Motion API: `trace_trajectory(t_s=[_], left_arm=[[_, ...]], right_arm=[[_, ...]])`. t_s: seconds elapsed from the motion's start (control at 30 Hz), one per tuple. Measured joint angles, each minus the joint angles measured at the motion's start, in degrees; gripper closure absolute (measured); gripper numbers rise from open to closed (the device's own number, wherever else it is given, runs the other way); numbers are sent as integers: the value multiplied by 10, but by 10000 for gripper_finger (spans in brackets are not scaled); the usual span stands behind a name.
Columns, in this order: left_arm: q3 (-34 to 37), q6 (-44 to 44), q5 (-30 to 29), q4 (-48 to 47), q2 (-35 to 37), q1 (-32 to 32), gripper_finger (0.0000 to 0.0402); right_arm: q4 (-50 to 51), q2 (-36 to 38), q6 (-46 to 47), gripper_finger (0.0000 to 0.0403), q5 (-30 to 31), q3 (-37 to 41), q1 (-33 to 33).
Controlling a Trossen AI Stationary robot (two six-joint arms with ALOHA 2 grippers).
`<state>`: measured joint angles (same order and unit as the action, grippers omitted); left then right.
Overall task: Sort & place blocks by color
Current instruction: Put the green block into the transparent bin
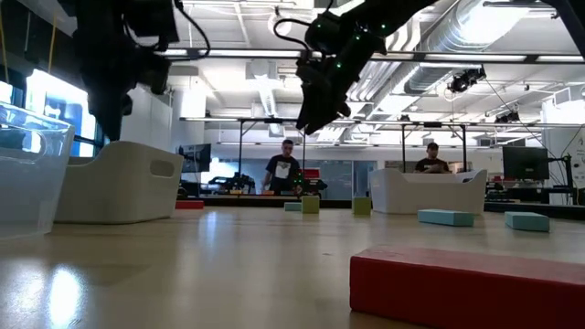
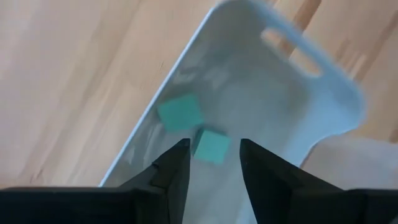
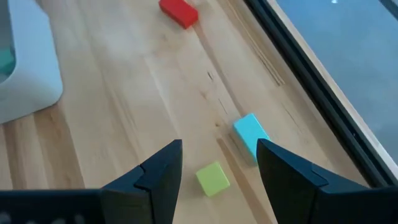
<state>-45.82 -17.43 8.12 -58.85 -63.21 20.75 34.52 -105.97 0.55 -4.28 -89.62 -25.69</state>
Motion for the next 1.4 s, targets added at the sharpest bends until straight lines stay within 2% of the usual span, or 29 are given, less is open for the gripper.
trace_trajectory(t_s=[0.13,0.27,0.43,0.6,1.1,1.4], left_arm=[[-36,14,-8,1,13,0,274],[-73,16,-50,1,26,0,274],[-106,16,-110,3,37,0,274],[-117,16,-137,11,40,0,274],[-117,42,-140,26,40,0,275],[-117,42,-154,26,40,0,275]], right_arm=[[0,-4,-48,208,-32,0,-15],[1,-20,-77,208,-64,0,-26],[4,-44,-143,208,-81,0,-26],[4,-62,-218,208,-83,0,-20],[45,-128,-227,208,-76,0,-20],[50,-141,-234,208,-52,0,-19]])
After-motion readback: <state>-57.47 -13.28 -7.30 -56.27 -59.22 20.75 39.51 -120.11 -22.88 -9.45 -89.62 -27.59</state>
